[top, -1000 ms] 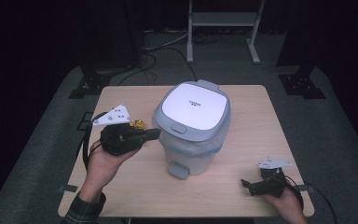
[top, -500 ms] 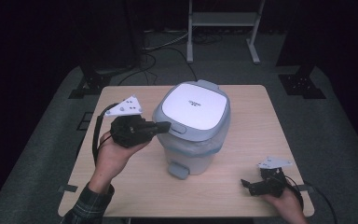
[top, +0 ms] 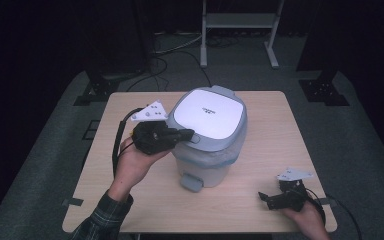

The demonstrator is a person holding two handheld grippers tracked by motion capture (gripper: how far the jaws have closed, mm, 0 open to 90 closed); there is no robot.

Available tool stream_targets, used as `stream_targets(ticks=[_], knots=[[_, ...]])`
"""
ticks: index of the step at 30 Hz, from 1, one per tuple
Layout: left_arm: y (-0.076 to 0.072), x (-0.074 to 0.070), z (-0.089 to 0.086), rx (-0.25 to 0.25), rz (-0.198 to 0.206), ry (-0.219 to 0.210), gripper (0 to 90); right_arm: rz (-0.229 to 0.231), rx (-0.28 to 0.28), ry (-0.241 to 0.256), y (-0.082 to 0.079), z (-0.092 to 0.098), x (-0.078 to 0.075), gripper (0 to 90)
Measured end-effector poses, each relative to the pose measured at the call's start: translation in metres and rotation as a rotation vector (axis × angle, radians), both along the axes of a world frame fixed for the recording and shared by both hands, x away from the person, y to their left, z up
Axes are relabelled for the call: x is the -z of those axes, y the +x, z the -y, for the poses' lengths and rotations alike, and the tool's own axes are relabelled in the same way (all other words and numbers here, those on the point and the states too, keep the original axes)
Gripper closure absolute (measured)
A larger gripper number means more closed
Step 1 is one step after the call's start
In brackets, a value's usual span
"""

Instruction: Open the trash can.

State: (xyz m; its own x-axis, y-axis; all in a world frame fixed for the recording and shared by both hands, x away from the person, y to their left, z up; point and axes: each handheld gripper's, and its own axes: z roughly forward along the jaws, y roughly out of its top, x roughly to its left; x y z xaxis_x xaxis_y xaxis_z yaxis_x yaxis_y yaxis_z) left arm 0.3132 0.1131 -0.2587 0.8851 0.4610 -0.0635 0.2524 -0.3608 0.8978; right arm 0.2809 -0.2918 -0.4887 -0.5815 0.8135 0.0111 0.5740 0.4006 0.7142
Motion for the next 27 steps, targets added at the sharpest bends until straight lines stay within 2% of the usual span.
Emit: stream_targets(ticks=[10, 21, 27], knots=[[-0.0012, 0.0001, 0.0035, 0.003, 0.013, 0.014, 90.0, 0.0, 0.0, 0.0, 0.0, 0.0, 0.0001, 0.2], [-0.002, 0.0032, 0.003, 0.018, 0.001, 0.015, 90.0, 0.0, 0.0, 0.0, 0.0, -0.0001, 0.0001, 0.2], [-0.0032, 0.0038, 0.0013, 0.028, -0.002, 0.0, 88.0, 0.0, 0.0, 0.0, 0.0, 0.0, 0.0001, 0.2]])
